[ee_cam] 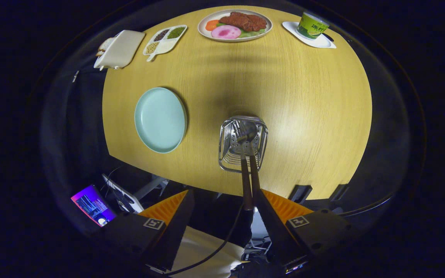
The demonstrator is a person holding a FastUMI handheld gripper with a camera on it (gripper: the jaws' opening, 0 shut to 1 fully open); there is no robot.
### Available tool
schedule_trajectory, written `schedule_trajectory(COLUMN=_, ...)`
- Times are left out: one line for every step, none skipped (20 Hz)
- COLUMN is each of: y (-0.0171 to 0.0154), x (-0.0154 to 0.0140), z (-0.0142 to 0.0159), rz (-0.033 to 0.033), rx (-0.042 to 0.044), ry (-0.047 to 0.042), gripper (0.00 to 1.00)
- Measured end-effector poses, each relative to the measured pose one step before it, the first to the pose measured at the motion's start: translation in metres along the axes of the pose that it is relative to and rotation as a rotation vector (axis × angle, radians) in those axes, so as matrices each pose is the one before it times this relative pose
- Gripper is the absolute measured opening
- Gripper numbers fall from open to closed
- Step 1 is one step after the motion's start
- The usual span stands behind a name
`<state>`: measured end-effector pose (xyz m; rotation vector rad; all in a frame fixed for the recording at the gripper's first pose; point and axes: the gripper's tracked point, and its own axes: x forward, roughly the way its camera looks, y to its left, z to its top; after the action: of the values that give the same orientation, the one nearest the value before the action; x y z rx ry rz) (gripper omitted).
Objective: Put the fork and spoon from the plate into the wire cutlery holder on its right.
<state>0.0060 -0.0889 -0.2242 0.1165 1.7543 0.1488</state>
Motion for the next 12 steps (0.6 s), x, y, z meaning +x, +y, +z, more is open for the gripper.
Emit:
schedule_trajectory(y=0.00382, x=-0.00966, z=-0.00041, rz=0.01045, rx=-0.00556, ry=-0.04708, gripper=0.99)
schedule_trajectory(y=0.00756, x=-0.01112, z=0.0009, rz=0.02862, rx=0.00021, ry=-0.05606, gripper=0.99)
schedule_trajectory(y=0.00906, x=-0.0118, z=0.00284, rz=0.03451, rx=0.00828, ry=-0.06252, gripper=0.99)
schedule_trajectory(y=0.00619, x=-0.01193, z=0.00297, rz=0.01489, rx=0.00204, ry=-0.06421, gripper=0.99)
schedule_trajectory(y=0.00311, x=-0.01159, z=0.0033, rz=0.00883, rx=-0.00805, ry=-0.05765, gripper=0.99)
schedule_trajectory(y=0.0021, x=-0.01155, z=0.00159, rz=0.00021, rx=-0.01203, ry=-0.06121, gripper=0.99)
schedule_trajectory(y=0.00325, x=-0.01226, z=0.00264, rz=0.00655, rx=-0.0061, ry=-0.05924, gripper=0.99)
schedule_trajectory(y=0.00393, x=-0.01001, z=0.0048, rz=0.00233, rx=-0.00252, ry=-0.06744, gripper=0.99)
schedule_trajectory(y=0.00334, x=-0.01006, z=0.00503, rz=0.00208, rx=-0.00285, ry=-0.0692, gripper=0.99)
schedule_trajectory(y=0.00297, x=-0.00935, z=0.00678, rz=0.00126, rx=-0.0047, ry=-0.07308, gripper=0.99)
schedule_trajectory(y=0.0024, x=-0.00871, z=0.00727, rz=0.00015, rx=-0.00086, ry=-0.07113, gripper=0.99)
schedule_trajectory(y=0.00249, x=-0.0079, z=0.007, rz=0.00227, rx=0.00576, ry=-0.06736, gripper=0.99)
